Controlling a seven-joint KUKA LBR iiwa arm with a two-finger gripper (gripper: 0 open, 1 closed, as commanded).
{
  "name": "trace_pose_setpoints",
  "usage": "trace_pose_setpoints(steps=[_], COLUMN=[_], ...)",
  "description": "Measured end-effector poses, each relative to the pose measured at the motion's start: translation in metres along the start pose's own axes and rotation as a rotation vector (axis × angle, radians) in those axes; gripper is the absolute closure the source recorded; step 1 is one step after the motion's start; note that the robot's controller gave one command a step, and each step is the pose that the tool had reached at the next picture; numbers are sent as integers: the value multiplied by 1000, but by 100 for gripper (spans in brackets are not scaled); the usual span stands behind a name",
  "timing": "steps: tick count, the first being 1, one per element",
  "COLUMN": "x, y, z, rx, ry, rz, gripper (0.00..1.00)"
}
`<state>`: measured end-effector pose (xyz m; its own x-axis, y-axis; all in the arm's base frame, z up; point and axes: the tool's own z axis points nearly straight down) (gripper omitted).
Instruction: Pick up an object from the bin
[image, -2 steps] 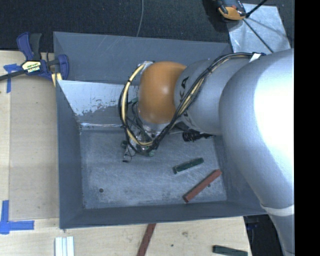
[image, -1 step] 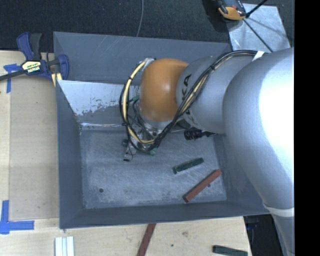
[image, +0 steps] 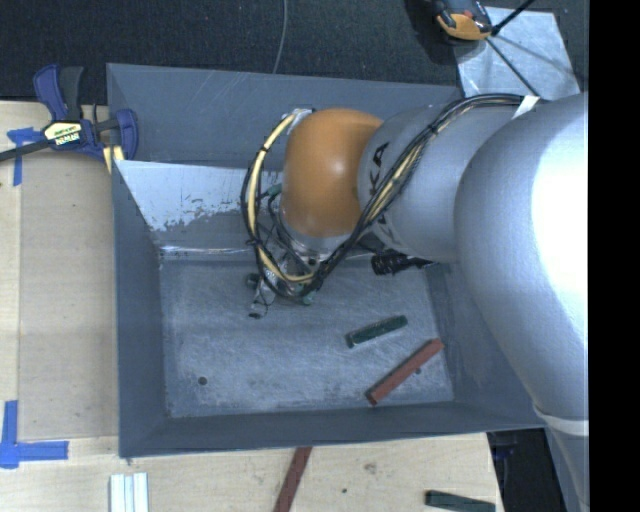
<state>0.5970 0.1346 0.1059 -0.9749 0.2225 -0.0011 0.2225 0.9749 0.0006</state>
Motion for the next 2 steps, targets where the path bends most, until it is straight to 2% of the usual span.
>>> trace_pose_setpoints(steps=[2], x=[0], y=[0], z=[-28], rx=[1], ry=[1], rz=[0], gripper=[100])
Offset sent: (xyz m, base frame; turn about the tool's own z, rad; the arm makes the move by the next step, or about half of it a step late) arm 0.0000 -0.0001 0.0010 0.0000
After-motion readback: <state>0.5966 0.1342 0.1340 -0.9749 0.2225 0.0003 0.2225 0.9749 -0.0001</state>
